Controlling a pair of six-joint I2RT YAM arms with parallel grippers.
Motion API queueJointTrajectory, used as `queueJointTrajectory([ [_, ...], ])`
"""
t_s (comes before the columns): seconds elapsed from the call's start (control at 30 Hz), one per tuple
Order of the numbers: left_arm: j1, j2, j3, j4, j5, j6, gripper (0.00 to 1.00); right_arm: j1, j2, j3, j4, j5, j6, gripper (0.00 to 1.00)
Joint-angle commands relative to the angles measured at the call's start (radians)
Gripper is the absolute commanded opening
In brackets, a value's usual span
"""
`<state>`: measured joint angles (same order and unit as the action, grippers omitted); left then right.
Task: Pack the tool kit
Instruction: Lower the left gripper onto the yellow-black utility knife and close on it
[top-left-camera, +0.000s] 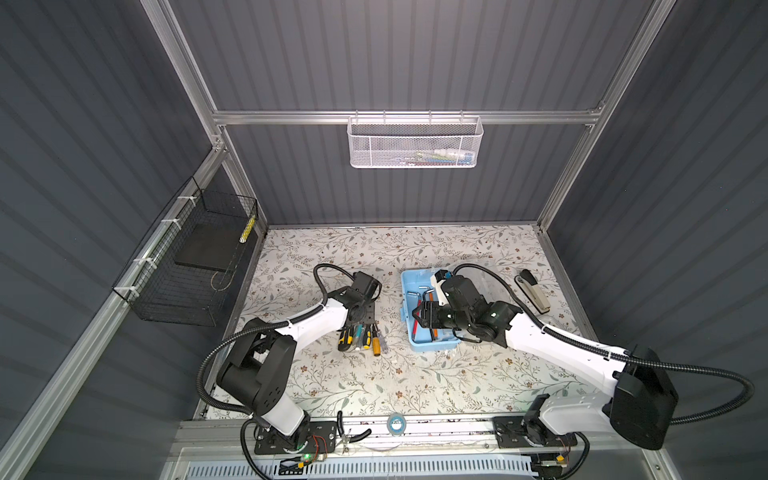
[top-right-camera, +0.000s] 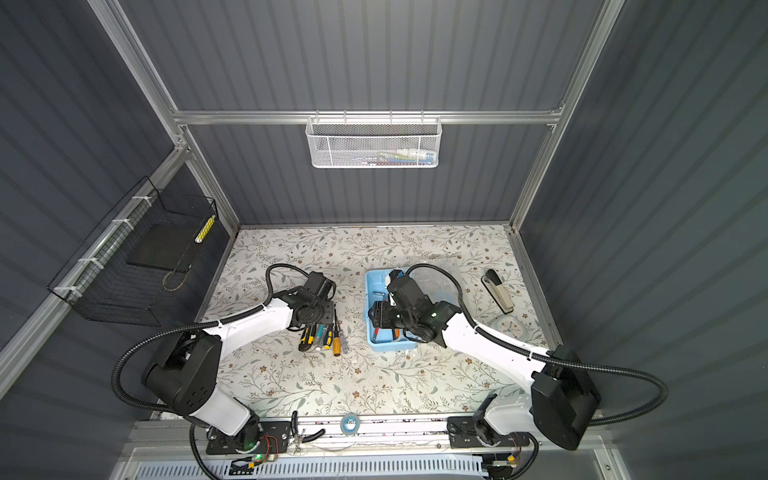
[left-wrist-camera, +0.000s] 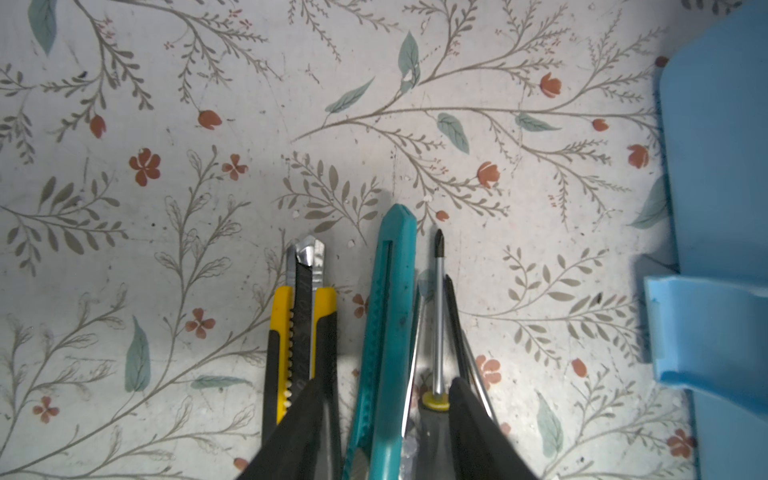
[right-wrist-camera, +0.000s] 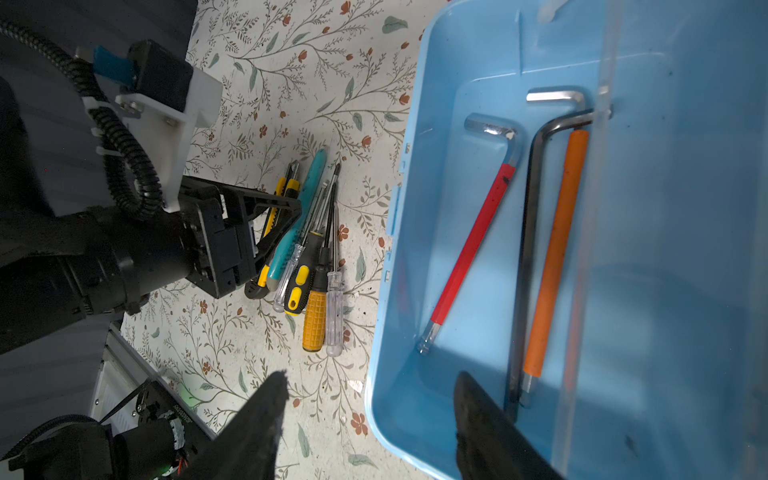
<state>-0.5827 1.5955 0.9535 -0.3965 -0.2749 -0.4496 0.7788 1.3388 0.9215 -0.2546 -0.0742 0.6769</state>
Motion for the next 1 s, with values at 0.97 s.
queueJointTrajectory([
  [0.97,0.075,-0.005,-0.102,0.018,-0.04,0.028,0.53,0.005,0.022,-0.018,0.034,-0.031,0.026,0.65],
])
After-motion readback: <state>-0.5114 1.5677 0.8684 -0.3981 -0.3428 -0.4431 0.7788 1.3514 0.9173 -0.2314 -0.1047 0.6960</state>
